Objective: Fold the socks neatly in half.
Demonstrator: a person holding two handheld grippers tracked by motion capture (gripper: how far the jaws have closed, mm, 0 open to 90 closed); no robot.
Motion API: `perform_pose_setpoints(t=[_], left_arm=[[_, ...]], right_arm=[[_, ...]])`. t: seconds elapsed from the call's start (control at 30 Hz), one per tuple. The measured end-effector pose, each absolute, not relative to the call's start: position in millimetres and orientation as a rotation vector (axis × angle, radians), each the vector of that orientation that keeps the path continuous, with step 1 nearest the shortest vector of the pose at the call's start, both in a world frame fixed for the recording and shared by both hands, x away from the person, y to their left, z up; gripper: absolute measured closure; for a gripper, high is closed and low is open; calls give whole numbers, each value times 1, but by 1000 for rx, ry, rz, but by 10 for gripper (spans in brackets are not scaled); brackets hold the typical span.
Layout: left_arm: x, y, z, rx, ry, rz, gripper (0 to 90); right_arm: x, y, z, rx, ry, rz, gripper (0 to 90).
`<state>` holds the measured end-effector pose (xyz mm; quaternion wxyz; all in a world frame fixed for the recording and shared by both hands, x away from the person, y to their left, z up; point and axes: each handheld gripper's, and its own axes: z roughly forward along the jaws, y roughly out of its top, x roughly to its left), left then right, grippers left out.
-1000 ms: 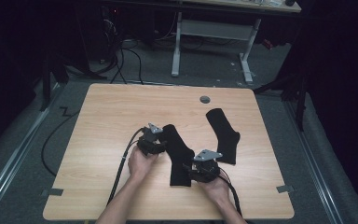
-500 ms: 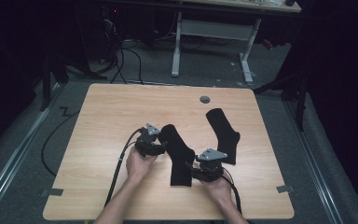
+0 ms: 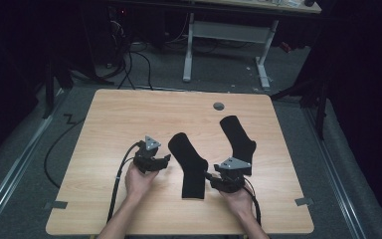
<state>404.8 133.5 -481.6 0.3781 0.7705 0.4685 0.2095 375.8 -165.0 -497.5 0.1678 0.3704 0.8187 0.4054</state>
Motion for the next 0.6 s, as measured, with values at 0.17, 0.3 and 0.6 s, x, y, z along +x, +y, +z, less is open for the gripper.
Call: perform_pose_setpoints(t=[0.17,0.3,0.6], left_arm=[[395,145,-485,1950,1215,541,399],[389,155,-489,1947,1235,544,399],[373,178,-498,1975,1270,607,395]], right_arm=[[375,-172,-497,1075,2311,1141,520],[376,-181,-495,1108,2293,1134,534],[382,-198,-486,1142,2270,1107,548]])
